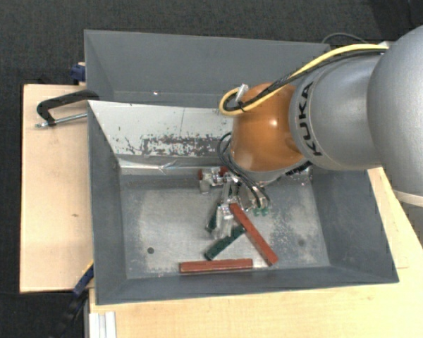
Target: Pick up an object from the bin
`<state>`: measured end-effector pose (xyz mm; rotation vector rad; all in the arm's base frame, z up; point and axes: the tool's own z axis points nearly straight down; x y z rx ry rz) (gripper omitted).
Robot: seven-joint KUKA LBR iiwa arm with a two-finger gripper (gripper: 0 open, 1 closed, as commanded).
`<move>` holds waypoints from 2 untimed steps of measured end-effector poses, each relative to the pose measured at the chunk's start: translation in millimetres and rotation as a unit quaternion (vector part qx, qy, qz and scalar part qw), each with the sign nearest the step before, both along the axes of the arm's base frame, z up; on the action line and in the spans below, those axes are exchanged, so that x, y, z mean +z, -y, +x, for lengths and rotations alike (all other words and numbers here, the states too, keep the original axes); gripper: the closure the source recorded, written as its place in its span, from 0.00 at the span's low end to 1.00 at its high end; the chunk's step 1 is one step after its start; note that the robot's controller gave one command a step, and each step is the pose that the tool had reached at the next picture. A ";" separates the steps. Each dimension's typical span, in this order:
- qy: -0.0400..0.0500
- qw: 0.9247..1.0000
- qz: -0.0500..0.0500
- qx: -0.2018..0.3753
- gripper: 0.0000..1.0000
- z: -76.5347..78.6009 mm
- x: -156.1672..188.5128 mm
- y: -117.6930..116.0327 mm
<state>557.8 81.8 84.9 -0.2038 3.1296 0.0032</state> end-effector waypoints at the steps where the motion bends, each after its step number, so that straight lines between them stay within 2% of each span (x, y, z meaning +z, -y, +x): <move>1: -0.003 0.995 0.000 -0.097 0.00 -21.2 5.7 -1.5; 2: -0.003 1.000 0.000 -0.025 0.00 -33.5 3.0 6.0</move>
Offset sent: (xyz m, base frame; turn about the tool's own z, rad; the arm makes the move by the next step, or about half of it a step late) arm -0.0430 -0.0206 -0.0030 -0.1623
